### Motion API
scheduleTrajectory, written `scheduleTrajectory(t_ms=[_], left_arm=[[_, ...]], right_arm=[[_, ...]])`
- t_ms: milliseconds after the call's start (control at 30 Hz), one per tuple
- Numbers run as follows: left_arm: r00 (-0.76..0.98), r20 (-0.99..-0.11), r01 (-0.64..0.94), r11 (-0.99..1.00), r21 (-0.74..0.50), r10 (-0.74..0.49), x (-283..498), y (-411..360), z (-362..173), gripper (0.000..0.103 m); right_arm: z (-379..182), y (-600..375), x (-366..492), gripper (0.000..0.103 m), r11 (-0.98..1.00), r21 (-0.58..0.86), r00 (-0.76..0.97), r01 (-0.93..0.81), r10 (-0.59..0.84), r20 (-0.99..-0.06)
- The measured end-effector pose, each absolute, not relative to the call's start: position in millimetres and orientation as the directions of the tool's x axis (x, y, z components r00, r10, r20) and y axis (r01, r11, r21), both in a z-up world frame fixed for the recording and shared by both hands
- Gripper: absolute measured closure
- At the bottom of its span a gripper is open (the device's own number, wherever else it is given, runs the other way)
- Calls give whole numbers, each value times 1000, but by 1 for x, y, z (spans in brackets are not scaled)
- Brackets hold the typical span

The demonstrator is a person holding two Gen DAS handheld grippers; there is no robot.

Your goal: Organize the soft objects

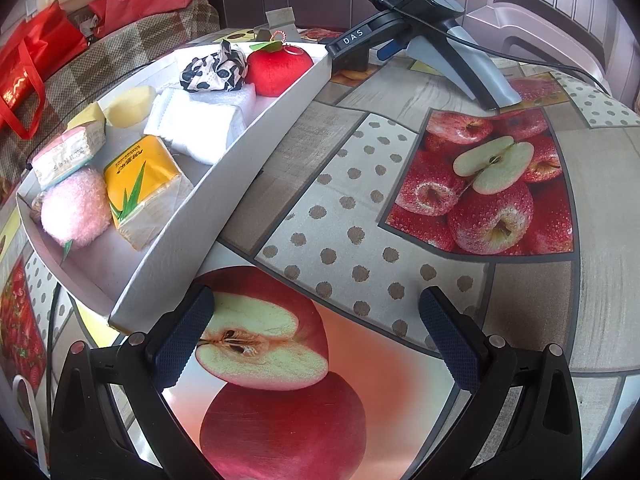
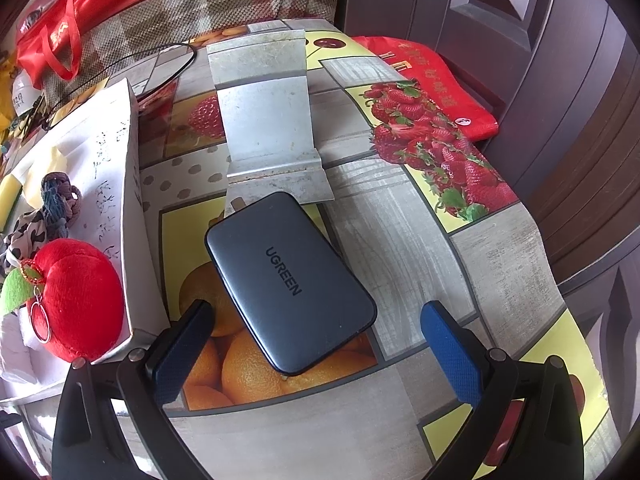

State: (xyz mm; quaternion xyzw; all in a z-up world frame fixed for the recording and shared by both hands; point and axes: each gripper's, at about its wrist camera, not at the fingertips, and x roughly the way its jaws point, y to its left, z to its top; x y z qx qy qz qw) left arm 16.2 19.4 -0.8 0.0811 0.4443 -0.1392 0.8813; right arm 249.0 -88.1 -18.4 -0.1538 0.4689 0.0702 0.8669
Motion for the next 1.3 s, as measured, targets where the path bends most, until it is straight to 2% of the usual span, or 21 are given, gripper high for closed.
scheduleTrajectory(t_ms=[1300], left_arm=[[568, -805, 316, 949, 20, -172, 16, 18, -2, 0]], right_arm=[[-20, -88, 245, 0, 946, -201, 584, -255, -15, -812]])
